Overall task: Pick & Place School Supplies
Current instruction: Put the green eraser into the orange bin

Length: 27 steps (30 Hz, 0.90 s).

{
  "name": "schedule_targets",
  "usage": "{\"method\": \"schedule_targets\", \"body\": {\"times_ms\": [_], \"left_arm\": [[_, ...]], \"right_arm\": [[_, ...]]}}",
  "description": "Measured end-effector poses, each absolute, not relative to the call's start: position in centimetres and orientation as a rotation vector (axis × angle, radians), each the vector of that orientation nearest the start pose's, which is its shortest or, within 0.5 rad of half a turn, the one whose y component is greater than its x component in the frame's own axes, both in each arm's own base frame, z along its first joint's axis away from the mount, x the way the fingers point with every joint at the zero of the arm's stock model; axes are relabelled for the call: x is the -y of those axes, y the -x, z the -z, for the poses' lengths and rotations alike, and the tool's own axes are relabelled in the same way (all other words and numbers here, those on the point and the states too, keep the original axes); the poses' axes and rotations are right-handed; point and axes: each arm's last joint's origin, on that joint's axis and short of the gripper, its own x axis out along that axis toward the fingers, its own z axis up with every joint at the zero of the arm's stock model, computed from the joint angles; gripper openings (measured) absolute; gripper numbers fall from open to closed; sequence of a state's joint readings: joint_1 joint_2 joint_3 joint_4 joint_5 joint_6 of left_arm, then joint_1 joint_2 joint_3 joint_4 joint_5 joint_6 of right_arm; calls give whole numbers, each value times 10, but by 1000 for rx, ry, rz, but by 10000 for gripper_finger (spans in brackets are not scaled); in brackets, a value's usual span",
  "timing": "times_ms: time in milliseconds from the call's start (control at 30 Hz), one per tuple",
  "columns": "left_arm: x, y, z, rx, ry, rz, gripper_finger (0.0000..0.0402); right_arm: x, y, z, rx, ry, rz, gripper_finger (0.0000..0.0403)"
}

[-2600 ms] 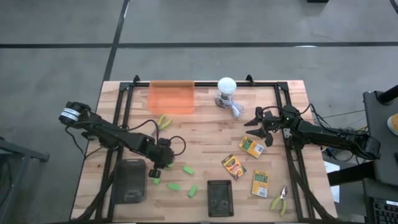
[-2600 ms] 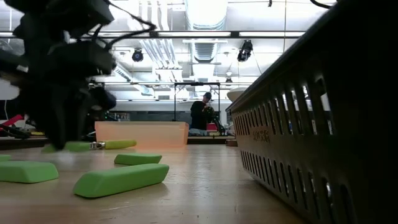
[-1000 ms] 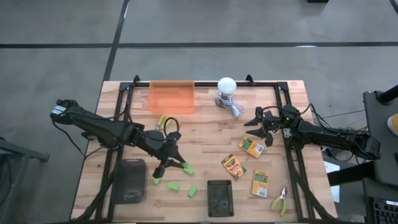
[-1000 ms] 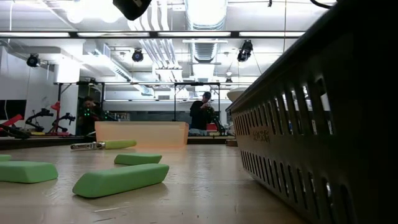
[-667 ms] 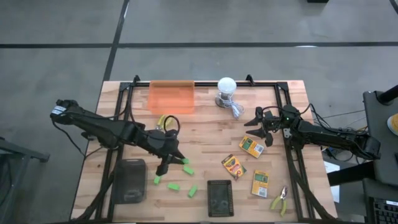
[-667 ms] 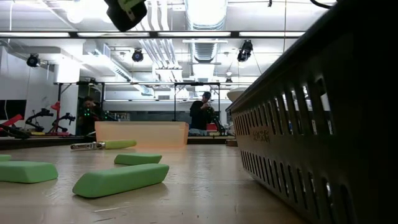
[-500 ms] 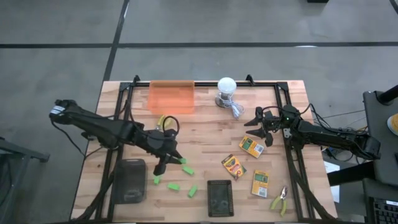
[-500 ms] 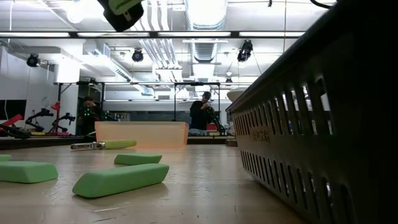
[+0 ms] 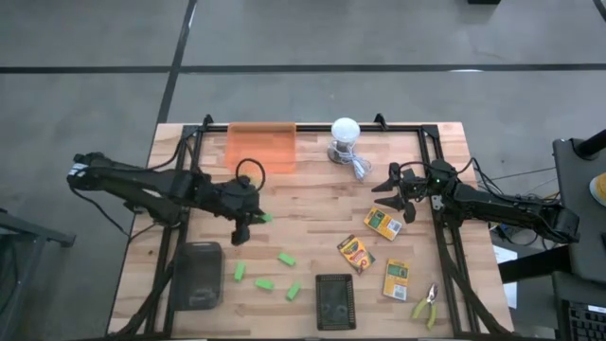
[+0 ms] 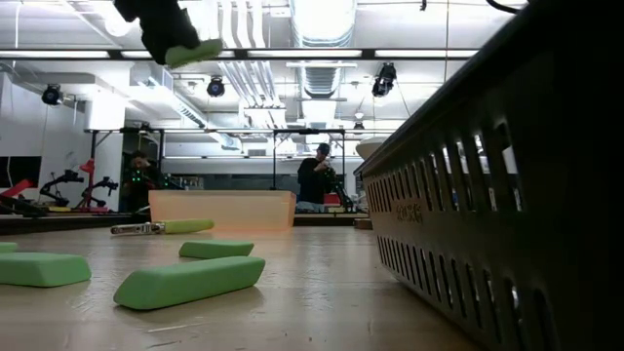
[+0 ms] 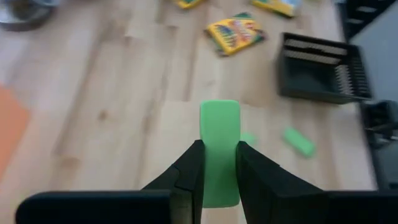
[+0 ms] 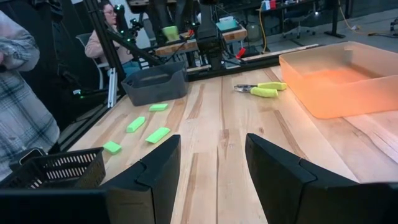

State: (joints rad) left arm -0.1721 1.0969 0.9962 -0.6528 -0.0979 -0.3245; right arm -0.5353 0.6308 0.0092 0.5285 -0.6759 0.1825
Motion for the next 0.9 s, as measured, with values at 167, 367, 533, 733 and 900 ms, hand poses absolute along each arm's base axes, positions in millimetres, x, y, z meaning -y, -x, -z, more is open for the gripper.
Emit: {"method": "schedule_targets", "body": {"times_ms": [167, 367, 533, 733, 900], "left_arm": [[17, -219, -306, -745, 213, -156, 76], [-21, -224, -301, -747, 274, -336, 76], [-61, -222, -296, -737, 410, -522, 76], [-104, -218, -287, -713, 538, -690, 76], [-133, -215, -276, -730, 601, -783, 76]], "right_arm": [[51, -122, -157, -90, -235, -133, 178], [51, -122, -157, -89, -235, -133, 178], [51, -122, -157, -89, -235, -134, 178], [51, -122, -157, -90, -235, -133, 178], [51, -122, -157, -89, -235, -133, 178]]}}
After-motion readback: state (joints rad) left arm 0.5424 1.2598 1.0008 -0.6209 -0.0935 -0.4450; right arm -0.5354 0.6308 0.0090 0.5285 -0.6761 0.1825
